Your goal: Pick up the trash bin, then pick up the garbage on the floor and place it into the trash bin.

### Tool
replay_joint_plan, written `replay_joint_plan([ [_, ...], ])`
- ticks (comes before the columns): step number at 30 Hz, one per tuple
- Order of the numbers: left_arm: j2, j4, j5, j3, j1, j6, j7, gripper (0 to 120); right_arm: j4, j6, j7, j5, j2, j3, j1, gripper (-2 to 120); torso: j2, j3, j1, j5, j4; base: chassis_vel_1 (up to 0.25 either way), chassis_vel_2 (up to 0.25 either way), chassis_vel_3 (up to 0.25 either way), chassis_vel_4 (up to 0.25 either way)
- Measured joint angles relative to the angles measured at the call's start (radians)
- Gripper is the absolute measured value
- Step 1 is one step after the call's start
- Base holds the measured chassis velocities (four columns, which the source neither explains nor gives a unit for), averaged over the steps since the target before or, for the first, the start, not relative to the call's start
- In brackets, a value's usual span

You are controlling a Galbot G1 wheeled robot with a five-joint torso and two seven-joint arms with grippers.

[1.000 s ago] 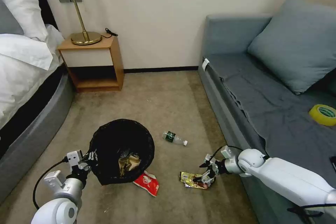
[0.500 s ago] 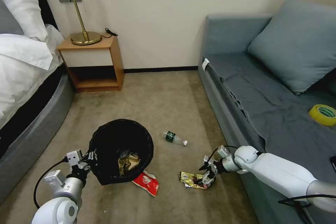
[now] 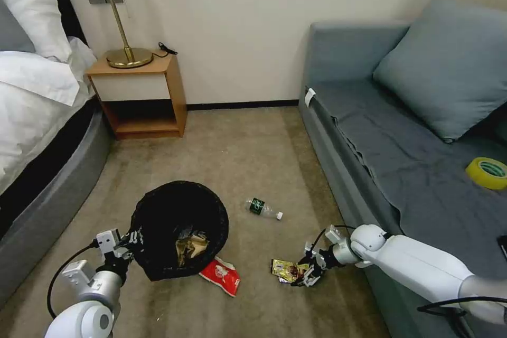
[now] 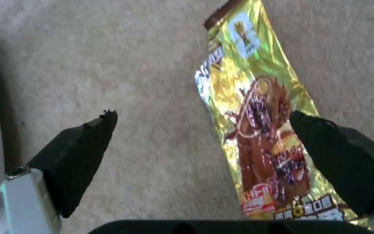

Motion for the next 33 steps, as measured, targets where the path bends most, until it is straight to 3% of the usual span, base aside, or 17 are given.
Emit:
replay_joint_plan([
  [13, 0.008, 0.010, -0.007, -0.009, 0.000, -0.008, 0.013, 4, -0.266, 0.073, -0.092, -0.055, 0.100, -0.024, 0.075, 100, 0.000, 0.000, 0.000, 0.0003, 0.0007, 0.000, 0.000, 0.000, 0.000],
  [23, 0.020, 0.038, -0.009, -0.004, -0.012, -0.011, 0.016, 4, -0.405, 0.120, -0.185, -0.097, 0.168, -0.022, 0.072, 100, 0.000, 0.000, 0.000, -0.0002, 0.0005, 0.000, 0.000, 0.000, 0.000],
  [33, 0.021, 0.058, -0.009, 0.000, -0.015, -0.022, 0.024, 4, -0.479, 0.146, -0.196, -0.107, 0.219, 0.008, 0.068, 100, 0.000, 0.000, 0.000, -0.0003, -0.0007, 0.000, 0.000, 0.000, 0.000],
])
